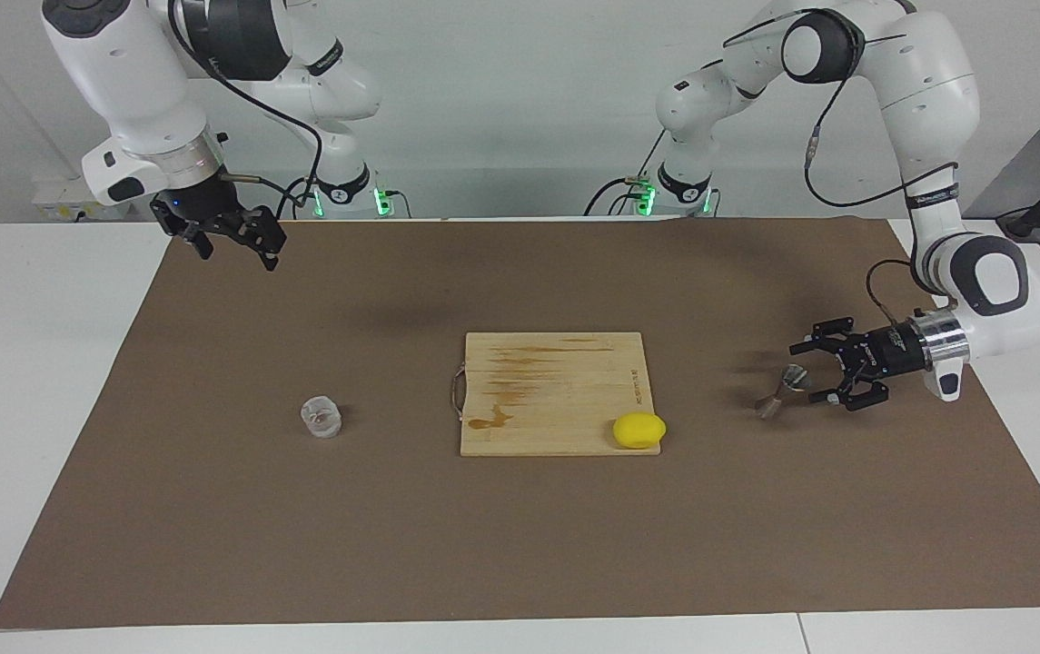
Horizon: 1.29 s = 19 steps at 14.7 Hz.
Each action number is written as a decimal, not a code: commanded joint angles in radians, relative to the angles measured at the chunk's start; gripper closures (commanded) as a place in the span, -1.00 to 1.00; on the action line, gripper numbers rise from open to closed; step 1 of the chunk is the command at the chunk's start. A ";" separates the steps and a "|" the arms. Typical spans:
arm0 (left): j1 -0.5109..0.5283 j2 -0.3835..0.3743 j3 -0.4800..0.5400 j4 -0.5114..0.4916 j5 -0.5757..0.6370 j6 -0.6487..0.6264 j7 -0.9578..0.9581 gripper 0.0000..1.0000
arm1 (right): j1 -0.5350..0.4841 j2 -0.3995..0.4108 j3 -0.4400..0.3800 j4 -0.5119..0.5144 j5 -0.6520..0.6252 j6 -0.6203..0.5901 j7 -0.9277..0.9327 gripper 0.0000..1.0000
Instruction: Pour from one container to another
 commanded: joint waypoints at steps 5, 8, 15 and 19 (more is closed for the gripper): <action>-0.013 -0.008 0.004 -0.037 0.016 0.014 0.029 -0.81 | -0.004 -0.027 0.003 -0.027 0.011 0.012 -0.025 -1.00; -0.011 -0.010 0.005 -0.039 0.017 -0.001 0.026 -0.66 | -0.004 -0.027 0.003 -0.029 0.011 0.013 -0.020 -1.00; -0.011 -0.013 0.005 -0.039 0.017 -0.030 0.026 -0.65 | -0.004 -0.019 0.003 -0.019 0.011 0.029 -0.019 -1.00; -0.013 -0.011 0.004 -0.038 0.014 -0.020 0.029 -0.48 | -0.004 0.010 0.003 0.023 0.010 0.012 -0.017 -0.98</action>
